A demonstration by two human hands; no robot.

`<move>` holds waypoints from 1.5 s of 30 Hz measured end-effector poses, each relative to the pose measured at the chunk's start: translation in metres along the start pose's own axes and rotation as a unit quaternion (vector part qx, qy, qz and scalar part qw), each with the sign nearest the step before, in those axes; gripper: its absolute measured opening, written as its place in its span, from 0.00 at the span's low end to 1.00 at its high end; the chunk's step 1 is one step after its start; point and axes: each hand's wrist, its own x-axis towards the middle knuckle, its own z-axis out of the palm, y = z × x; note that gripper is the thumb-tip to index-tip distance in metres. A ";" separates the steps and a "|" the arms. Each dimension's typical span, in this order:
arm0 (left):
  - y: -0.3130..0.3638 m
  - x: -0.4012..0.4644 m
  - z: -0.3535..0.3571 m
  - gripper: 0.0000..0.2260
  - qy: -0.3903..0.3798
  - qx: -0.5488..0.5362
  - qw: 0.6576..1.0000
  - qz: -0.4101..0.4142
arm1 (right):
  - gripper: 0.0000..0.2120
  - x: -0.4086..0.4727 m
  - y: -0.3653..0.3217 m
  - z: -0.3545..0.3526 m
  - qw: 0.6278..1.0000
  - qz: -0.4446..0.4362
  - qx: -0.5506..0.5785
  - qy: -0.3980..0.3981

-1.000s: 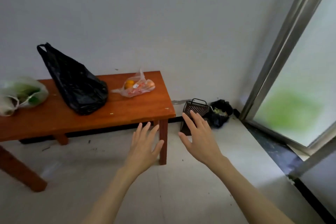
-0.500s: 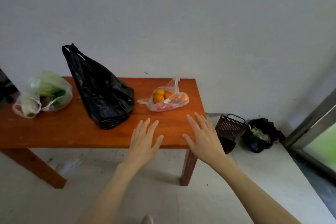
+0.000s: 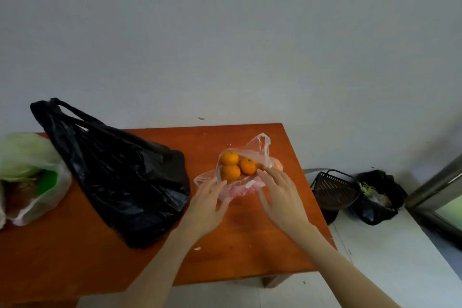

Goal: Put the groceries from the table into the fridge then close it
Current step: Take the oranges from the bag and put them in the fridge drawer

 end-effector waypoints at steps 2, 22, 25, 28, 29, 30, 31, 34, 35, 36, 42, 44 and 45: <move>-0.012 0.021 0.006 0.22 -0.025 -0.011 0.999 -0.022 | 0.15 0.023 0.007 0.014 0.999 -0.021 -0.026 0.012; -0.058 0.185 0.080 0.23 -0.114 -0.024 0.989 -0.090 | 0.30 0.187 0.123 0.140 0.910 -0.165 -0.163 -0.345; -0.062 0.192 0.086 0.25 -0.127 -0.018 0.987 -0.095 | 0.28 0.192 0.131 0.155 0.885 -0.242 -0.182 -0.354; -0.065 0.193 0.090 0.26 -0.145 -0.033 0.982 -0.118 | 0.29 0.199 0.133 0.161 0.891 -0.228 -0.181 -0.349; -0.066 0.193 0.091 0.26 -0.145 -0.038 0.981 -0.123 | 0.29 0.199 0.134 0.163 0.895 -0.225 -0.178 -0.342; -0.067 0.192 0.091 0.27 -0.144 -0.040 0.981 -0.127 | 0.30 0.199 0.134 0.164 0.895 -0.216 -0.183 -0.343; -0.068 0.192 0.093 0.27 -0.140 -0.041 0.981 -0.129 | 0.30 0.199 0.135 0.165 0.897 -0.206 -0.187 -0.344; -0.068 0.193 0.091 0.27 -0.122 -0.032 0.983 -0.131 | 0.28 0.201 0.136 0.169 0.904 -0.182 -0.185 -0.341; -0.068 0.194 0.090 0.26 -0.114 -0.030 0.984 -0.130 | 0.27 0.202 0.136 0.169 0.903 -0.178 -0.186 -0.345; -0.068 0.194 0.090 0.26 -0.109 -0.039 0.984 -0.133 | 0.27 0.204 0.136 0.168 0.902 -0.174 -0.187 -0.350; -0.069 0.185 0.070 0.25 -0.036 -0.213 0.949 -0.232 | 0.37 0.198 0.130 0.148 0.938 -0.107 -0.086 -0.317; -0.070 0.182 0.054 0.23 -0.014 -0.231 0.941 -0.246 | 0.38 0.193 0.123 0.132 0.958 -0.074 -0.026 -0.277; -0.072 0.182 0.047 0.24 0.000 -0.239 0.940 -0.245 | 0.38 0.190 0.119 0.124 0.964 -0.049 0.002 -0.262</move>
